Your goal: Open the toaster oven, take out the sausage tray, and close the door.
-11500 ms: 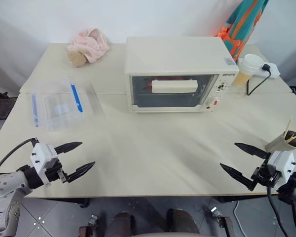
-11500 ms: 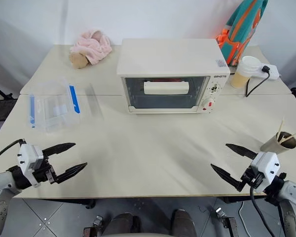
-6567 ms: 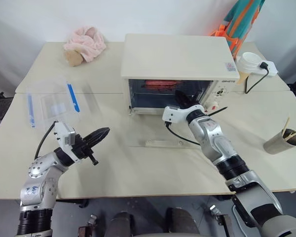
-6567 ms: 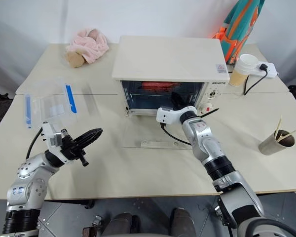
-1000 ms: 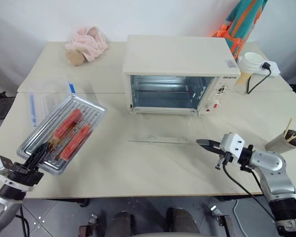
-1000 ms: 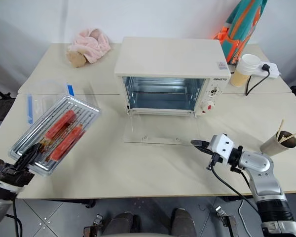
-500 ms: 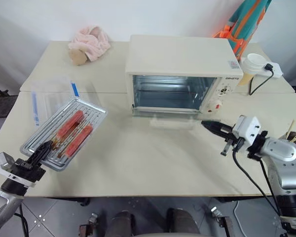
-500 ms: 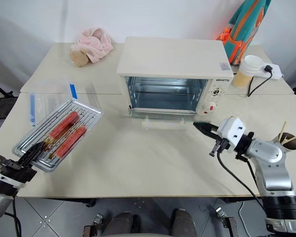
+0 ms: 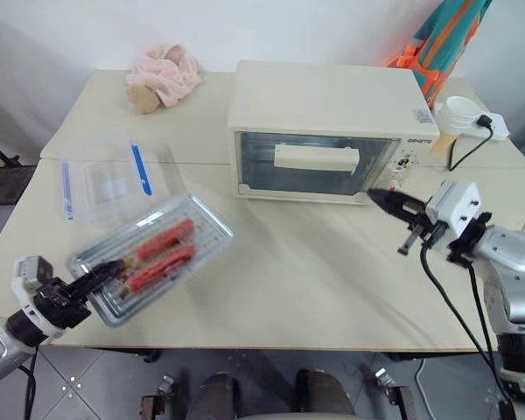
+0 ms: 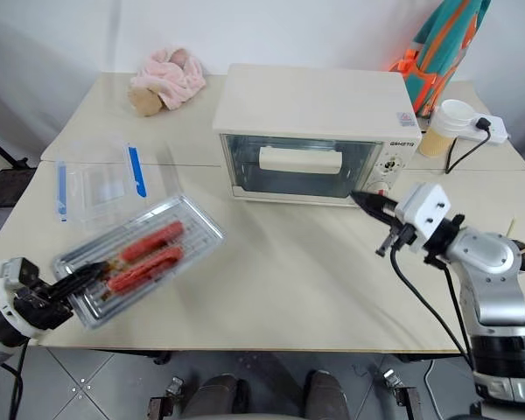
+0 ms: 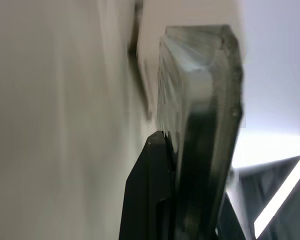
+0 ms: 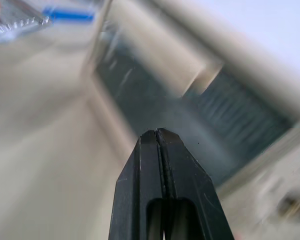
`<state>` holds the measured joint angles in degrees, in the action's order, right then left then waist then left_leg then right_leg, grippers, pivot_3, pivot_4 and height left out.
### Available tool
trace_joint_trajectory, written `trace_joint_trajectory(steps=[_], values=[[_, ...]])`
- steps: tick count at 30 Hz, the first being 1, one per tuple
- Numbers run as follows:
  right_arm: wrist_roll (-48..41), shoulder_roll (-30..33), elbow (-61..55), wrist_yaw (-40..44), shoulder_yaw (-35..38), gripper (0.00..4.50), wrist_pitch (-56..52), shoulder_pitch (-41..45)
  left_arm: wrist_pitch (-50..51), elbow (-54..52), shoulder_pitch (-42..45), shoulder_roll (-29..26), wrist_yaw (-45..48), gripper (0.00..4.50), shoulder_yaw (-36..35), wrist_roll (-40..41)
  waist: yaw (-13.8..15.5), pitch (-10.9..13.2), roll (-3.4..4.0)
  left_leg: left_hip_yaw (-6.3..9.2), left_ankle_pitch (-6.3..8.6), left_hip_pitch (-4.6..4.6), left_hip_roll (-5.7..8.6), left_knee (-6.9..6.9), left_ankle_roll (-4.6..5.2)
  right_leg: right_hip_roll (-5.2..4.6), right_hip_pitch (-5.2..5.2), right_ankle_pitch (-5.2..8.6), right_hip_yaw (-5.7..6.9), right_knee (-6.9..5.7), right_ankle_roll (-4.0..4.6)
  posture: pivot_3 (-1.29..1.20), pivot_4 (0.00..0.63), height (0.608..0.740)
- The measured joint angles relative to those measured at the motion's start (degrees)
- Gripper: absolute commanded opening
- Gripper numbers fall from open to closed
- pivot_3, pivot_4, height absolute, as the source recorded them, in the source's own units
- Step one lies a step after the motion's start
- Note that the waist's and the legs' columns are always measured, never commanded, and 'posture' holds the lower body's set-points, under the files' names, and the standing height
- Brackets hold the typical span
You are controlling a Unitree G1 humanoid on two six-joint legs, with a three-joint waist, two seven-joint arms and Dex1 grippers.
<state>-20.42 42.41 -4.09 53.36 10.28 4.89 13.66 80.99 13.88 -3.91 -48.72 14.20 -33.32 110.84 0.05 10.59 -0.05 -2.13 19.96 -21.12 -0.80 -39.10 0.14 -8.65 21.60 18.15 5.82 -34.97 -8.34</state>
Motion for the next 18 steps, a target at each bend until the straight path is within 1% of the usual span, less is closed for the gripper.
trace_joint_trajectory(steps=[2, 5, 7, 8, 10, 13, 16, 18], values=[[-1.49, 2.33, -2.34, 1.47, 1.52, 0.03, -2.99, -5.13, 1.06, -0.49, 5.32, -0.47, 1.43, 0.0, 5.07, -2.27, 0.59, 0.01, 0.01, 0.02, 0.0, 0.0, 0.02, -0.02, 0.0, 0.03, -0.03, 0.0, 0.06, -0.03, 0.0, 0.0, 0.15, 0.74], [-3.31, 4.86, -5.81, 3.5, 3.89, 0.03, -6.82, -11.37, 3.15, -2.69, 12.24, -0.71, 3.13, 0.0, 12.25, -6.56, 0.7, 0.01, 0.01, -0.08, -0.01, 0.04, 0.01, -0.02, -0.01, 0.06, -0.03, 0.0, 0.04, 0.0, 0.0, 0.0, 0.15, 0.74], [-4.74, 6.43, -8.73, 5.1, 6.68, 0.03, -9.28, -17.77, 4.83, -2.59, 19.57, 0.71, 3.93, 0.0, 18.33, -10.88, 1.06, 0.01, 0.02, -0.21, -0.02, 0.04, 0.02, -0.02, -0.01, 0.08, -0.03, 0.0, 0.05, -0.01, -0.01, 0.0, 0.15, 0.74], [-5.03, 6.75, -9.65, 5.67, 7.39, 0.03, -9.9, -19.66, 5.23, -2.49, 21.84, 1.47, 4.36, 0.0, 20.12, -12.33, 1.2, 0.01, 0.02, -0.33, -0.02, 0.04, 0.02, -0.02, -0.02, 0.1, -0.03, -0.01, 0.05, -0.01, -0.01, 0.0, 0.15, 0.74], [-6.09, 6.95, -12.53, 6.55, 9.83, 0.03, -11.56, -24.01, 6.32, -1.55, 27.56, 4.06, 5.96, 0.0, 24.62, -17.14, 1.18, 0.01, 0.01, -0.59, -0.03, 0.06, 0.0, -0.03, -0.03, 0.1, -0.02, -0.01, 0.04, 0.0, -0.01, 0.0, 0.15, 0.74], [-6.78, 7.04, -15.74, 7.07, 12.94, 0.03, -13.1, -28.76, 6.39, 1.29, 34.1, 7.83, 8.23, 0.0, 28.69, -23.87, 1.27, 0.01, 0.01, -0.73, -0.06, 0.07, 0.0, -0.04, -0.05, 0.13, -0.02, -0.01, 0.05, 0.01, -0.02, 0.0, 0.15, 0.74], [-7.28, 7.07, -19.35, 7.52, 15.54, 0.03, -14.02, -32.93, 6.16, 4.66, 39.03, 10.97, 11.42, 0.0, 32.7, -31.73, 1.37, 0.0, 0.0, -0.79, -0.08, 0.06, 0.02, -0.05, -0.05, 0.13, -0.03, -0.01, 0.01, 0.06, -0.02, 0.0, 0.15, 0.74], [-7.5, 7.16, -21.96, 8.74, 17.1, 0.03, -14.75, -37.08, 4.15, 8.4, 41.76, 14.53, 11.99, 0.0, 33.74, -36.87, 1.6, 0.01, -0.02, -0.78, -0.09, 0.03, 0.03, -0.06, -0.02, 0.13, -0.04, -0.01, 0.03, 0.11, -0.02, 0.0, 0.15, 0.74]])
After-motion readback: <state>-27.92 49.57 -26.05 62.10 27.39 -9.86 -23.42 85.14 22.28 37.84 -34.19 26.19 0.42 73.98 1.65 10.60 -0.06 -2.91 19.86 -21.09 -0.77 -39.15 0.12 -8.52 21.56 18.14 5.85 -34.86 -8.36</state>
